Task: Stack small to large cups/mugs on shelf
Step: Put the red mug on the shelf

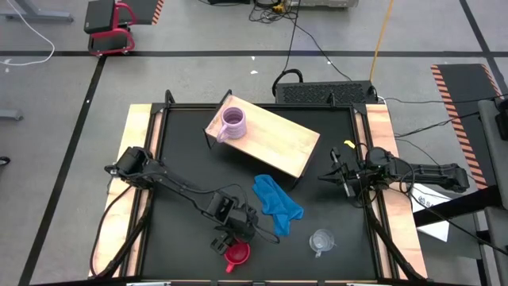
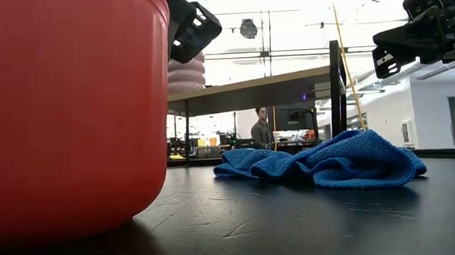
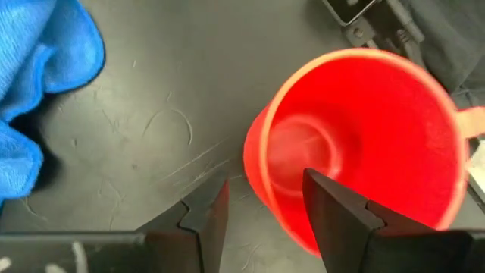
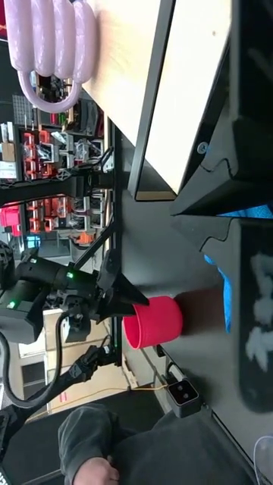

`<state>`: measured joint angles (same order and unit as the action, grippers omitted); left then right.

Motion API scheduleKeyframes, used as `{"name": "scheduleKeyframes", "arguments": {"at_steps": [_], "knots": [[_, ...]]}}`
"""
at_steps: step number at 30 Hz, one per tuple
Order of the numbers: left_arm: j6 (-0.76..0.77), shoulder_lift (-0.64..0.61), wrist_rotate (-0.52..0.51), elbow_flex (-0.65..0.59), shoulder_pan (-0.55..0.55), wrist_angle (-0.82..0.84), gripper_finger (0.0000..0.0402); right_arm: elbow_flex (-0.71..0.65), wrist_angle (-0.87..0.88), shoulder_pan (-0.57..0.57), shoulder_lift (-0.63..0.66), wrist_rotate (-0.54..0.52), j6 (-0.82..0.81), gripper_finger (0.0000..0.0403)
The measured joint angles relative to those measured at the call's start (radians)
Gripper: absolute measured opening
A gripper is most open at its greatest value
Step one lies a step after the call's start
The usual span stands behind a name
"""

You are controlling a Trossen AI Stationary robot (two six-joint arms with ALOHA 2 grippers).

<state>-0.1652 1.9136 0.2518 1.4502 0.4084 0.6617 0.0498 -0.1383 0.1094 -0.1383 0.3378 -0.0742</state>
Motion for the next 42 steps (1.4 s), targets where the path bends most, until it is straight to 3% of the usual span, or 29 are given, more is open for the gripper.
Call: {"name": "scheduleKeyframes", "arguments": {"at_steps": [5,10,12,27,42], "knots": [[-0.016,-0.001,0.01,0.0,0.003,-0.012,0.0148,0.0,0.0,0.0,0.0,0.0,0.0,0.0],[-0.039,-0.001,0.046,0.0,0.013,-0.003,0.004,0.0,0.0,0.0,0.0,0.0,0.001,0.0],[-0.032,-0.001,0.055,0.0,0.013,-0.011,0.0013,0.0,0.0,0.0,0.0,0.0,0.002,0.0],[-0.069,-0.007,-0.013,-0.001,0.027,-0.024,0.0006,0.0,0.0,0.0,0.0,0.0,0.003,0.0],[-0.101,-0.193,-0.211,0.0,0.016,0.082,0.0005,0.0,0.0,0.0,0.0,0.0,0.003,0.0]]}}
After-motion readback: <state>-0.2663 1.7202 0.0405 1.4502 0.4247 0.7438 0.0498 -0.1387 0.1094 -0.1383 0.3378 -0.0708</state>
